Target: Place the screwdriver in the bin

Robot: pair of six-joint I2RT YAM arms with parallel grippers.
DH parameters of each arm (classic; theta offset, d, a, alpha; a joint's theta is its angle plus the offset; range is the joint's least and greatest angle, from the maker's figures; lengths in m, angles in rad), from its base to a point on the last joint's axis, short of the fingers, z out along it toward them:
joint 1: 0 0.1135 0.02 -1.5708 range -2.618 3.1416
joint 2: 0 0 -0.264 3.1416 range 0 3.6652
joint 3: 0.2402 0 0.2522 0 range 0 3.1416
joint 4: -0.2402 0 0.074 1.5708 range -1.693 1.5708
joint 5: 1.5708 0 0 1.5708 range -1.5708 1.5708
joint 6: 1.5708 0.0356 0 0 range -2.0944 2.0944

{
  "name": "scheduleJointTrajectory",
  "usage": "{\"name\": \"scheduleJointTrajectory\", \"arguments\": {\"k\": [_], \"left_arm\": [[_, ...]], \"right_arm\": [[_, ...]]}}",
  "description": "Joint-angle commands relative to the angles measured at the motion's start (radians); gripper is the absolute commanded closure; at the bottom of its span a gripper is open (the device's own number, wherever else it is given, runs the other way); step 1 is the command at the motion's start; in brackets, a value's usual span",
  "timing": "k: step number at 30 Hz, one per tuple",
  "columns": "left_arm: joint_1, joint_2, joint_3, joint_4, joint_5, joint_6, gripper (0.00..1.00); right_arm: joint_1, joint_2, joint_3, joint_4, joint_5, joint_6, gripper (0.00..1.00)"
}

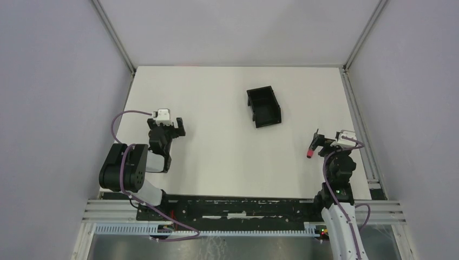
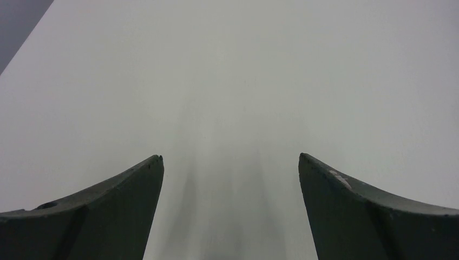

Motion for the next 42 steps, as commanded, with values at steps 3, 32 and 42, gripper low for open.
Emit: {"name": "scheduleJointTrajectory", "arguments": {"k": [3, 32, 42], "left_arm": [[0.005, -0.019, 0.0, 0.018, 0.004, -0.019, 0.0], [0.005, -0.018, 0.0, 0.017, 0.004, -0.019, 0.0], [0.005, -0.018, 0.0, 0.017, 0.006, -0.019, 0.0]], "right_arm": [[-0.003, 0.094, 0.257, -0.137, 0.136, 0.071, 0.02], [-0.015, 1.338, 0.716, -0.581, -0.105, 0.014, 0.44], [-0.015, 1.333, 1.066, -0.884, -0.094, -0.066, 1.0]]}}
